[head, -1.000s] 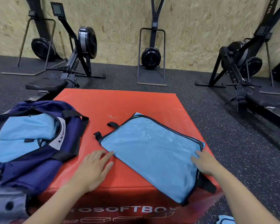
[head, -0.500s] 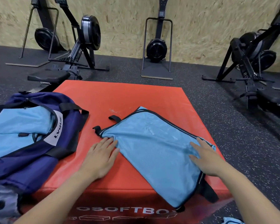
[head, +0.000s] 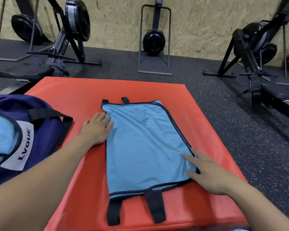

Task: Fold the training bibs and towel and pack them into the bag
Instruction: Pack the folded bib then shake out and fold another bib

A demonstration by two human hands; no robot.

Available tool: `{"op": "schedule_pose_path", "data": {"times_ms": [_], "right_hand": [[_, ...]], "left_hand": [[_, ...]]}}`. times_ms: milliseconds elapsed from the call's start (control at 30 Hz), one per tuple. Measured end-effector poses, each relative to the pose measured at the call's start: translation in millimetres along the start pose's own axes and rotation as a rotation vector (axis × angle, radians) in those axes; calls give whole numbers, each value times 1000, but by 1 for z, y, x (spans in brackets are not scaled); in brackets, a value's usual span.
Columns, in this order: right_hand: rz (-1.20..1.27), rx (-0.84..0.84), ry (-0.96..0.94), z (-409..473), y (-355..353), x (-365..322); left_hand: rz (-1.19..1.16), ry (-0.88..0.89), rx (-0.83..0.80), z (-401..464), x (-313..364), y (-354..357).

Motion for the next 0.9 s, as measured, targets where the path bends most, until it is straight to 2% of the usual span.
{"op": "schedule_pose_path", "data": {"times_ms": [133,233,300,400,500,733,900], "right_hand": [[-7,5,-18,2,4,-9],[-15,-10,-5,-2,4,-10],[-18,-21,-7,-6,4,-12],[-24,-19,-13,-12,7,-15],[-38,-12,-4,-18,11,-17],[-109,-32,-19,-54,30,-29],[-116,-27,-126,-81,49,-25]], "left_hand": [[-18,-21,-38,16,-7,0],[8,32,1,-13,3,2],[-13,147,30,-51,15,10],[-100,368,-26,-120,32,32],[-108,501,-56,-174,33,50],[-55,498,-103,-218,14,60],[-105,492,-80,-246,-1,62]]}}
Point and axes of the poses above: each hand's wrist, its own z-axis towards the middle knuckle, its own y-axis out of the palm, x = y × z, the point moved 6 cm from there along z, towards the middle knuckle, and after that the axes turned 12 degrees about -x, right-handed, at the moved point
